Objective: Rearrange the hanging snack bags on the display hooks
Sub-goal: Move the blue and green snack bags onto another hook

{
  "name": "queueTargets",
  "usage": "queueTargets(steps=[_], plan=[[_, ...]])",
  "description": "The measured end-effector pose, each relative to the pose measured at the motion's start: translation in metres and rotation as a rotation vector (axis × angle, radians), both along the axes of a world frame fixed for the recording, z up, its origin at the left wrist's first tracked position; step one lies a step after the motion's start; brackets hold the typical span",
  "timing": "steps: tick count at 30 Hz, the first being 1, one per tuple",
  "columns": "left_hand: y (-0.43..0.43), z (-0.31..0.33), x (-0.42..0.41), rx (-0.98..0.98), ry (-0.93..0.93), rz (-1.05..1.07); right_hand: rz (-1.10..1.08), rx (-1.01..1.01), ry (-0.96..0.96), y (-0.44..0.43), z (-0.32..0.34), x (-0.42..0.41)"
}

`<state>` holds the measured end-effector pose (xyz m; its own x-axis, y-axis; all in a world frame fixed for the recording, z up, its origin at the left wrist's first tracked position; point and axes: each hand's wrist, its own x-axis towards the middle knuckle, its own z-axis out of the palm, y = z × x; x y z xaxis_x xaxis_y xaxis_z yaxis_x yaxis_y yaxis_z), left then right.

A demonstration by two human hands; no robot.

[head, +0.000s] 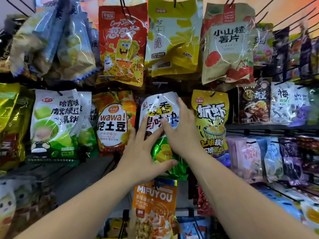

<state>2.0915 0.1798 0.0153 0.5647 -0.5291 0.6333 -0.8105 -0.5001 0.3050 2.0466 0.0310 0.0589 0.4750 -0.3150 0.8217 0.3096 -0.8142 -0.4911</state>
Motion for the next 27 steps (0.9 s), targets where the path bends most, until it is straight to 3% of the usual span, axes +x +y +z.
queueTargets(steps=[16,23,27], plan=[[-0.01,-0.012,-0.001,-0.183,-0.098,-0.025,0.069,0.009,0.109,-0.017,-0.005,0.014],[0.003,-0.015,-0.003,-0.361,0.047,-0.104,-0.088,-0.049,0.05,-0.012,-0.012,0.011],[0.007,-0.017,0.003,-0.469,0.154,-0.123,0.085,0.109,0.105,-0.009,-0.013,0.01]])
